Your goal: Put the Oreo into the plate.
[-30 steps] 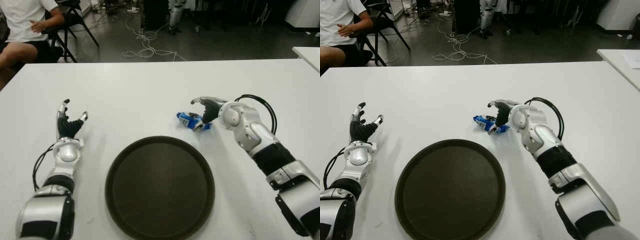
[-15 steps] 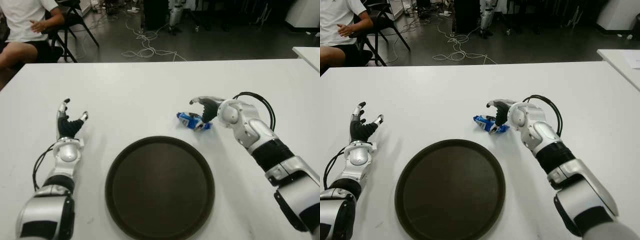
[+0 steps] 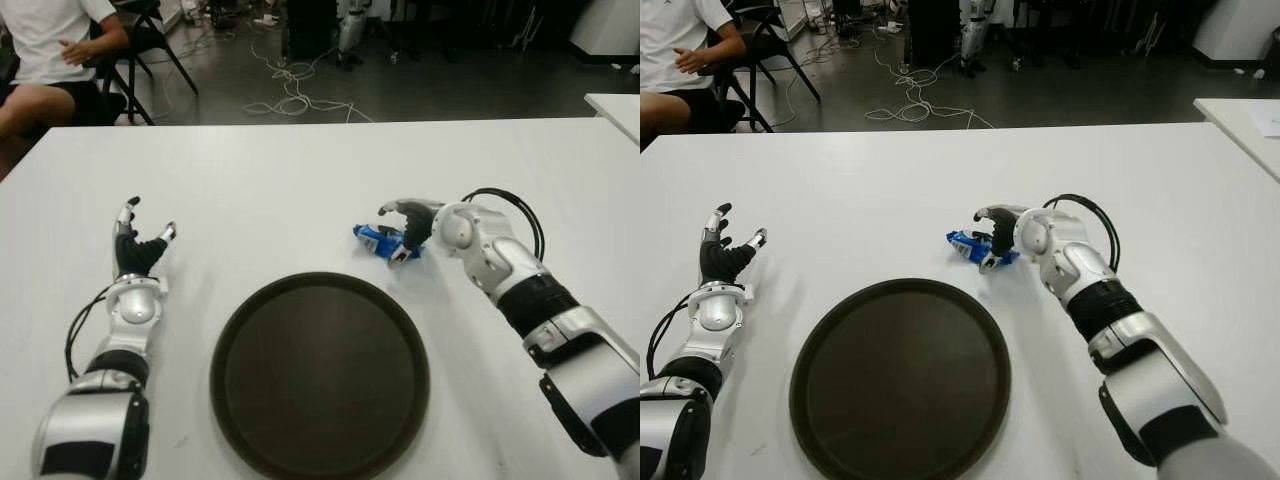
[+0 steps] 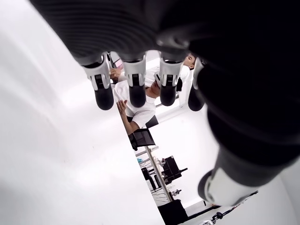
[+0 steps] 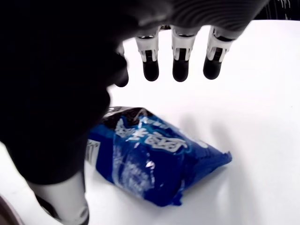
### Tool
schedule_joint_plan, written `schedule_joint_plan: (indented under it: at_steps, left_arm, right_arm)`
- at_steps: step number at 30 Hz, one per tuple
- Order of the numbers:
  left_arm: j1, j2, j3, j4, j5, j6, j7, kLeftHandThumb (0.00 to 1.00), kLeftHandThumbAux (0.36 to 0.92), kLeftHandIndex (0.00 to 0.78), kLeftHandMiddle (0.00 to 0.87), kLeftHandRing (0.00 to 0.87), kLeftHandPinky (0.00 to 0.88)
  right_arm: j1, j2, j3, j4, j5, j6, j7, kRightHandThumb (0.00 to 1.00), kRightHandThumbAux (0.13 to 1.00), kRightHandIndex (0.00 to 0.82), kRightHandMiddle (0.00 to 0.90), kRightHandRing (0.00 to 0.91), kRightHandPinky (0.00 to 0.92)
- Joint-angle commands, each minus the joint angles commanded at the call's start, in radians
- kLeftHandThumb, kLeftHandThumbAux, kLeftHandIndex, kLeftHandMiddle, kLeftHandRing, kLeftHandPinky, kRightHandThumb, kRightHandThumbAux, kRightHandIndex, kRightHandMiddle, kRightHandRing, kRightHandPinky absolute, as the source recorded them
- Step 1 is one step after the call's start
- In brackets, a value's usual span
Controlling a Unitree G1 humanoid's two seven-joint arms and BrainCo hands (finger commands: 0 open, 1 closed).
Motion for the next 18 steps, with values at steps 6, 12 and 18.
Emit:
schedule_joint_plan:
  at_steps: [6, 12, 18]
  left_arm:
    - [0.001, 0.001, -0.002, 0.0, 0.004, -0.004, 0.002, 0.0, 0.767, 0.043, 0.053, 0.033, 0.017]
    - [-0.002, 0.0, -0.002, 0.001, 0.004, 0.002, 0.005, 0.0, 0.775, 0.043, 0.057, 0.039, 0.023]
    - [-0.002, -0.001, 0.001, 0.0, -0.001, 0.007, 0.002, 0.0, 0.772, 0.042, 0.057, 0.04, 0.021]
  right_arm:
    - [-0.019, 0.007, 0.004, 0.044, 0.0, -0.019, -0.001, 0.0, 0.824, 0.045, 0.09, 0.061, 0.0]
    - [-0.038, 0.016, 0.005, 0.093, -0.002, -0.032, -0.018, 0.0, 0.831, 0.041, 0.081, 0.051, 0.001]
    - [-0.056, 0.026, 0.008, 0.145, -0.003, -0.051, -0.038, 0.0, 0.828, 0.039, 0.079, 0.05, 0.005]
